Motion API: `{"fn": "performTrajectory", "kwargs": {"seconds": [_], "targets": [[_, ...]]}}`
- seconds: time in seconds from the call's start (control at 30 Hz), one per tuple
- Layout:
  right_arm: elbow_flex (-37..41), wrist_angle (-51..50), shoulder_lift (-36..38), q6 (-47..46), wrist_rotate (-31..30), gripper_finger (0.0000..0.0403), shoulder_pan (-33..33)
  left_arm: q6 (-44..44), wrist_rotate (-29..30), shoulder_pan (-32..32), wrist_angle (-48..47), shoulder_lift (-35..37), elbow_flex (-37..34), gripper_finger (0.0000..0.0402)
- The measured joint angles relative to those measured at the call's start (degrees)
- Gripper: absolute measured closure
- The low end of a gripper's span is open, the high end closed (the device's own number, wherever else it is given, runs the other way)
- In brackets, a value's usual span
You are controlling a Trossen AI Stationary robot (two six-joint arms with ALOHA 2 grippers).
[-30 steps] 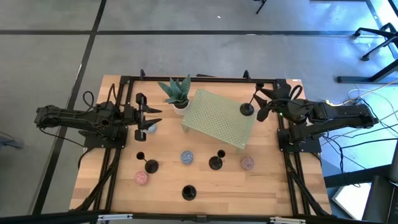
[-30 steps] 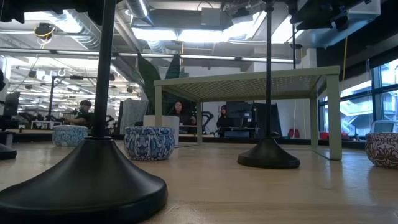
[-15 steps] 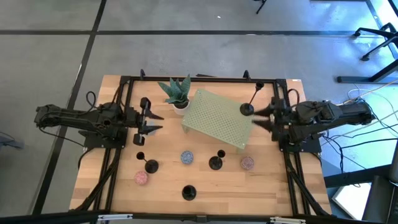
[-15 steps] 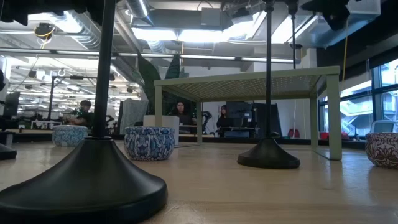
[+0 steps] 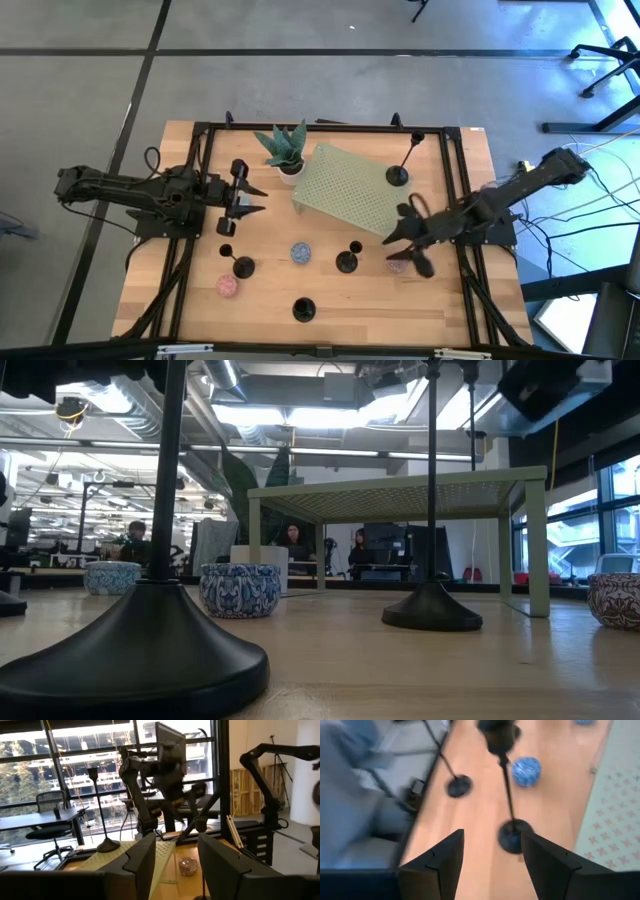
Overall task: Stock candles and holders on shelf
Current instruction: Align the black candle holder with the other black candle holder on the shelf
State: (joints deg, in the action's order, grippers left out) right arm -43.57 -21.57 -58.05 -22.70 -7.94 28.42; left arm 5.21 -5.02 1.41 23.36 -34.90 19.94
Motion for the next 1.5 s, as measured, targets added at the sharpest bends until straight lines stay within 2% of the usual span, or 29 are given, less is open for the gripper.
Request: {"fn": "performTrajectory", "kwargs": {"seconds": [0.23, 0.43, 0.9, 1.03, 1.33, 1.5], "targets": [[0.0, 10.1, -11.2, 2.1, -10.3, 0.0201, 2.1, -0.2, 0.0, 0.0, 1.0, -0.2, 0.0, 0.0258], [0.0, 15.8, -16.4, 2.1, -16.7, 0.0201, 2.1, -0.1, 0.0, 0.0, 1.8, -0.2, 0.0, 0.0258], [0.0, 27.1, -23.5, 2.2, -19.1, 0.0204, 2.0, 0.0, 0.0, 0.0, 2.8, -0.2, 0.0, 0.0258], [0.0, 28.4, -24.2, 2.5, -19.5, 0.0231, 2.0, 0.0, 0.0, 0.0, 3.1, -0.2, 0.0, 0.0258], [0.0, 31.6, -24.2, 2.1, -20.6, 0.0344, 2.0, 0.0, 0.0, 0.0, 3.5, -0.2, 0.0, 0.0258], [0.0, 35.5, -24.2, 2.1, -21.1, 0.0365, 2.0, 0.0, 0.0, 0.0, 3.5, -0.2, 0.0, 0.0258]]}}
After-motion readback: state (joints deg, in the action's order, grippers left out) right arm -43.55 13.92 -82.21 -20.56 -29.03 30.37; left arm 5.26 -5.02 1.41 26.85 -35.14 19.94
